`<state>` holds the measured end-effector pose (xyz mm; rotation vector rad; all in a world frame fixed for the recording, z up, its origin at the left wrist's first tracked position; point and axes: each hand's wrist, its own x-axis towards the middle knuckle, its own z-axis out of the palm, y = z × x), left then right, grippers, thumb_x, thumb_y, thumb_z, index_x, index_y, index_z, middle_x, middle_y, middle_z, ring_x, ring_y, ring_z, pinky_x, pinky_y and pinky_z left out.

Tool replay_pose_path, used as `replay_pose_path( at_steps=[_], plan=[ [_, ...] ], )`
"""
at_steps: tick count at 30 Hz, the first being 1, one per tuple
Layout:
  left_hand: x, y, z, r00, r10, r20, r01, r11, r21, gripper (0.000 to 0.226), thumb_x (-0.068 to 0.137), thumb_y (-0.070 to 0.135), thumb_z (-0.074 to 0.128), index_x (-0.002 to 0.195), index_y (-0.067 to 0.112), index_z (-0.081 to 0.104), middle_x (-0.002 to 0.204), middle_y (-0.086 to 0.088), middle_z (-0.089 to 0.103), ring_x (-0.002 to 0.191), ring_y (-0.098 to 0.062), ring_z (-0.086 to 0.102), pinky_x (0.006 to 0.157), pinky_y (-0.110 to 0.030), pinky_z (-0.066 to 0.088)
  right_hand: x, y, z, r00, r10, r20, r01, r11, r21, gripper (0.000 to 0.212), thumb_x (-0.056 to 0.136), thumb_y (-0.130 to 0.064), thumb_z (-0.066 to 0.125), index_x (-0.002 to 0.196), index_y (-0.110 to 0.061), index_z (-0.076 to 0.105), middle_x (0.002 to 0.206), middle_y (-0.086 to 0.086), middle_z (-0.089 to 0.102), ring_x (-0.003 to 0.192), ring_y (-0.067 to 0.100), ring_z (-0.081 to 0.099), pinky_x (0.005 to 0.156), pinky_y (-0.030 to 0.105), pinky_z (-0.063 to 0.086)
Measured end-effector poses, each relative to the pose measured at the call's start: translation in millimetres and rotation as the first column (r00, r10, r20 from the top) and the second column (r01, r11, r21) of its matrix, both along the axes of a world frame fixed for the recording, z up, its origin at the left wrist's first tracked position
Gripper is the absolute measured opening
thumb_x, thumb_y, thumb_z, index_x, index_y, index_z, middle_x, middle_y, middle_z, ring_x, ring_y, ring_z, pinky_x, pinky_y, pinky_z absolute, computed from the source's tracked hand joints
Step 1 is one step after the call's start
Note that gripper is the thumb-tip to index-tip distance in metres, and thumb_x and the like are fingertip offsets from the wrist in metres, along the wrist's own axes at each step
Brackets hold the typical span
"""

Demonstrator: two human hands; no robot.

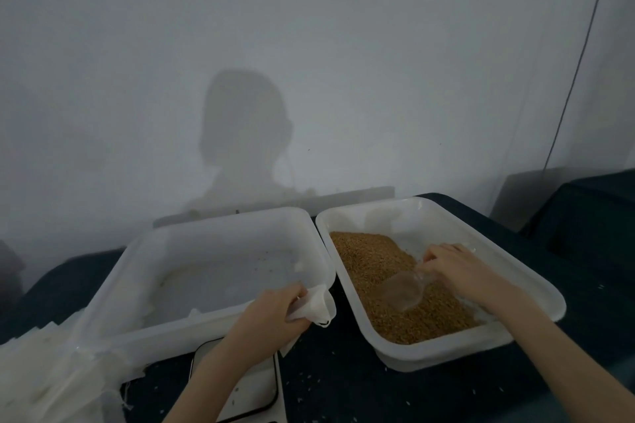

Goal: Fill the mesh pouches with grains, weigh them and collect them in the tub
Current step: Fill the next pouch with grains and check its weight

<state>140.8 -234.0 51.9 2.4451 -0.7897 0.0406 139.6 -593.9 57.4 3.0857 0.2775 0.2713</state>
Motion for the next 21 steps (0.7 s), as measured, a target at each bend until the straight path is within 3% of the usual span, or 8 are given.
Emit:
replay_pose_path(
  at_steps=[5,11,14,18,21],
  plan=[
    [-2.0,7.8,0.4,1.0,0.015,-0.008,-0.015,1.0,0.005,0.012,0.084,0.041,0.058,0.082,0.033,0.049,0.072,0.012,0.058,0.061,0.0,0.051,0.056,-0.015,0.037,0.5,-15.2,-7.6,0.993,-0.038,-0.115,0.051,0.992,0.113,0.041,0.095,-0.008,0.049,0.125,-0.034,0.058,0.112,-0.014,0.05,0.098,0.004,0.045,0.085,0.023,0.037],
    [-1.2,9.8,-2.5,0.999,0.031,-0.02,-0.03,0.999,0.02,0.012,0.085,0.038,0.059,0.09,0.028,0.054,0.076,0.011,0.062,0.064,-0.002,0.054,0.057,-0.016,0.038,-4.6,-20.0,-7.8,0.982,-0.087,-0.169,0.14,0.933,0.332,0.035,0.097,-0.013,0.049,0.13,-0.025,0.054,0.114,-0.005,0.051,0.102,0.009,0.05,0.089,0.022,0.041],
    [-1.4,9.0,-2.3,0.999,0.041,-0.027,-0.04,0.999,0.006,0.013,0.082,0.039,0.058,0.089,0.028,0.054,0.075,0.009,0.063,0.064,-0.003,0.055,0.057,-0.016,0.039,-6.5,-14.2,-5.7,0.986,-0.09,-0.138,0.143,0.885,0.444,0.034,0.097,-0.015,0.05,0.129,-0.024,0.055,0.112,-0.002,0.052,0.102,0.012,0.052,0.094,0.029,0.043],
    [-0.9,8.9,-2.2,0.999,0.036,-0.03,-0.036,0.999,-0.002,0.013,0.082,0.041,0.058,0.088,0.029,0.054,0.073,0.011,0.061,0.063,-0.002,0.054,0.057,-0.015,0.037,-7.9,-7.4,-1.4,0.993,-0.096,-0.065,0.114,0.911,0.396,0.035,0.097,-0.013,0.05,0.13,-0.022,0.055,0.111,-0.005,0.049,0.096,0.01,0.053,0.086,0.023,0.043],
    [-0.3,9.9,-1.7,0.998,0.05,-0.03,-0.05,0.999,-0.009,0.016,0.084,0.039,0.059,0.09,0.024,0.056,0.076,0.006,0.063,0.068,-0.009,0.058,0.06,-0.022,0.041,-9.5,1.5,2.5,0.994,-0.09,-0.055,0.104,0.904,0.414,0.033,0.098,-0.014,0.048,0.129,-0.023,0.055,0.112,-0.004,0.05,0.096,0.011,0.055,0.088,0.028,0.046]
  ],
)
